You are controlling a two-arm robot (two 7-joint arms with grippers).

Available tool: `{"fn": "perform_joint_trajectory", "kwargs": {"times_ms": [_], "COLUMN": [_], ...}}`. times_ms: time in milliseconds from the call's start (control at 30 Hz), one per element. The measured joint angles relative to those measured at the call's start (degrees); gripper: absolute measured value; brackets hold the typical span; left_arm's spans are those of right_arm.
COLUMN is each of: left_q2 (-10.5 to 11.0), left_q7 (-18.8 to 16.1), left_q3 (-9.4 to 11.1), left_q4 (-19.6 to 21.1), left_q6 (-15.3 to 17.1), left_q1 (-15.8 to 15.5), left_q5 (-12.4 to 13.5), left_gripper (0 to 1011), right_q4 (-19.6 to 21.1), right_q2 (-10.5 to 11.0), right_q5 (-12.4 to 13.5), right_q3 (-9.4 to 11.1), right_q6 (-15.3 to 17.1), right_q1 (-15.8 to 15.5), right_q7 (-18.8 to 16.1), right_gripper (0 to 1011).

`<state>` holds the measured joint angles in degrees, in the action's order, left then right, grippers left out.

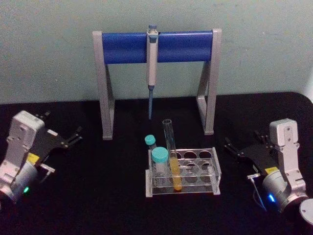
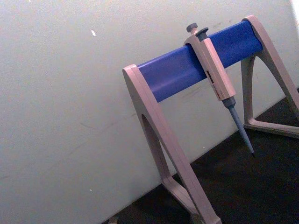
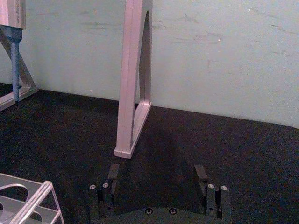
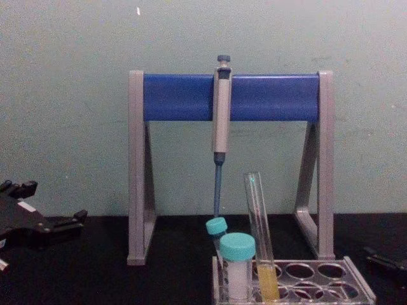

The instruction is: Pick up the test tube from the test tube rack, shake it, then place it back into the test tube rack.

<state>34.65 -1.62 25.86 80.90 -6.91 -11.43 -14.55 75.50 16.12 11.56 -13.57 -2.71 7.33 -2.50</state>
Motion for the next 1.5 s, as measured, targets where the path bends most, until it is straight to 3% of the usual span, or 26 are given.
{"fn": "perform_joint_trajectory", "kwargs": {"times_ms": [1500], "left_q2": [0.0], "left_q7": [0.0], "left_q3": [0.0], "left_q4": [0.0], "left_q6": [0.0], "left_q1": [0.0], "left_q5": [0.0], "left_gripper": [1001], "right_q4": [0.0], "right_q2": [0.0], "right_q5": [0.0], "right_q3": [0.0], "right_q6": [0.0], "right_q1": [0.0], "right_q7": [0.0], "right_gripper": [1000]}}
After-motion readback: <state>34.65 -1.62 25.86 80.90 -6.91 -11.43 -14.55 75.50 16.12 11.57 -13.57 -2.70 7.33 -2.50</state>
